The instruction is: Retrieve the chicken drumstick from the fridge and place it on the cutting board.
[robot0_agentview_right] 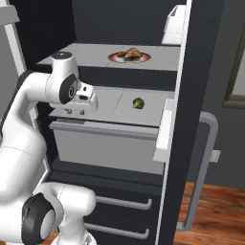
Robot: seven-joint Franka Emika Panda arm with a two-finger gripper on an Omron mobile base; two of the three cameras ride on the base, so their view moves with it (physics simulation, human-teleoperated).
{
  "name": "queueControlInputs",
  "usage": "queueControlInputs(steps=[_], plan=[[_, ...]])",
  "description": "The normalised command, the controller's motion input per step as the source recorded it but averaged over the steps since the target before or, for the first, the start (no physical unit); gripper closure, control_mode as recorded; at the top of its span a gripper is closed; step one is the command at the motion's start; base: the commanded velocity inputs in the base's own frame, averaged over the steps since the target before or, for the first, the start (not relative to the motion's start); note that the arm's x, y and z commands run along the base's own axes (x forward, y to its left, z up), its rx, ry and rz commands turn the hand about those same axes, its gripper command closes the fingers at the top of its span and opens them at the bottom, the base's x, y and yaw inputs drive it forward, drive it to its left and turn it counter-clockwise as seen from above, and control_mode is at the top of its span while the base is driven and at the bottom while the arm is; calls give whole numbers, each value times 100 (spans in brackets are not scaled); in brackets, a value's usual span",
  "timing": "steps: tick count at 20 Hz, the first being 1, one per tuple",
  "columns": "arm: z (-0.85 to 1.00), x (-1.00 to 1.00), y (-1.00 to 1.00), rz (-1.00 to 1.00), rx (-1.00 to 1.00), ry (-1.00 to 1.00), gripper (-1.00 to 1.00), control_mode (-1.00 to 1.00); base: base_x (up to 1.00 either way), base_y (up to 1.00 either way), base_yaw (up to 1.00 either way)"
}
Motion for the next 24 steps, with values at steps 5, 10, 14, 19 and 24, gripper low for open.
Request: queueControlInputs(steps=[5,10,14,19,24], plan=[[34,1,0,-5,5,-1,-100,-100,0,0,0],[75,2,-10,-18,7,-4,-100,-100,0,0,0],[75,14,-3,-27,1,-2,-100,-100,0,0,0],[58,18,-24,-26,0,0,-100,-100,0,0,0],[25,26,-65,-15,0,-7,-100,-100,0,0,0]])
